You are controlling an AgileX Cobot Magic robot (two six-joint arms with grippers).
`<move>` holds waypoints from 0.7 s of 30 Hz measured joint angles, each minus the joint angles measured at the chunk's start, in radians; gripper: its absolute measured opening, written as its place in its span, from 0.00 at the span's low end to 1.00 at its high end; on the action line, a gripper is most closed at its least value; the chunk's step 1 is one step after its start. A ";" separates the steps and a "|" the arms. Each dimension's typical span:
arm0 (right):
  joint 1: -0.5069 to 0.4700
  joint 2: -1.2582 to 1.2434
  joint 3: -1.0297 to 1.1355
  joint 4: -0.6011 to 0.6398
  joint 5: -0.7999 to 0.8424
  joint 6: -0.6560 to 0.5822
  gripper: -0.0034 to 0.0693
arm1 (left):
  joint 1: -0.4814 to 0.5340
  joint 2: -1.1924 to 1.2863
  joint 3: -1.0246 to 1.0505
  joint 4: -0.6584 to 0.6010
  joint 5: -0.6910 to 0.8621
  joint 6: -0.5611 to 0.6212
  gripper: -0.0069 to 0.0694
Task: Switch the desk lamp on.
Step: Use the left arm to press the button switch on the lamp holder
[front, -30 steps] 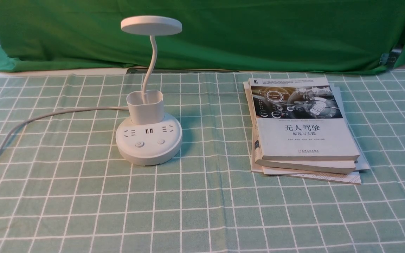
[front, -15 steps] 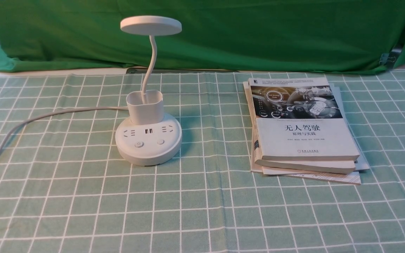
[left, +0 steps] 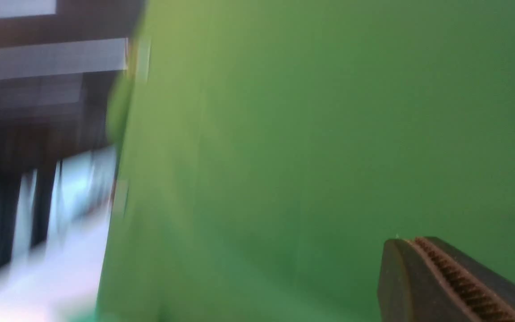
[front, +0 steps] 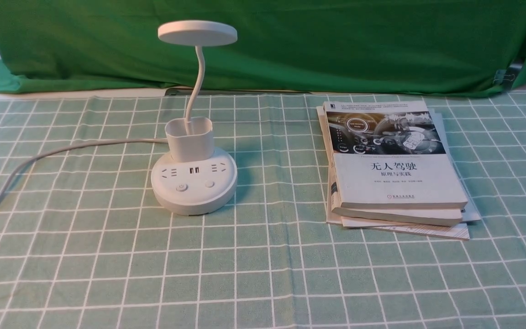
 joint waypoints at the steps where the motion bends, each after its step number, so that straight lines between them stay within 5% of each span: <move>1: 0.000 0.000 0.000 0.000 0.001 0.000 0.37 | 0.000 0.041 0.000 -0.016 0.026 0.000 0.12; 5: 0.000 0.000 0.000 0.000 0.001 0.000 0.37 | 0.000 0.324 0.001 -0.236 0.138 0.058 0.12; 10: 0.000 0.000 0.000 0.000 0.001 0.000 0.37 | 0.000 0.583 -0.040 -0.619 0.303 0.428 0.12; 11: 0.000 0.000 0.000 0.000 0.001 0.000 0.37 | 0.000 0.688 -0.073 -0.779 0.375 0.597 0.12; 13: 0.000 0.000 0.000 0.000 0.001 0.000 0.37 | -0.021 0.779 -0.108 -0.864 0.421 0.681 0.12; 16: 0.000 0.000 0.000 0.000 0.001 0.000 0.37 | -0.120 0.903 -0.196 -0.848 0.390 0.678 0.12; 21: 0.000 0.000 0.000 0.000 0.001 0.000 0.37 | -0.296 1.084 -0.376 -0.531 0.328 0.433 0.12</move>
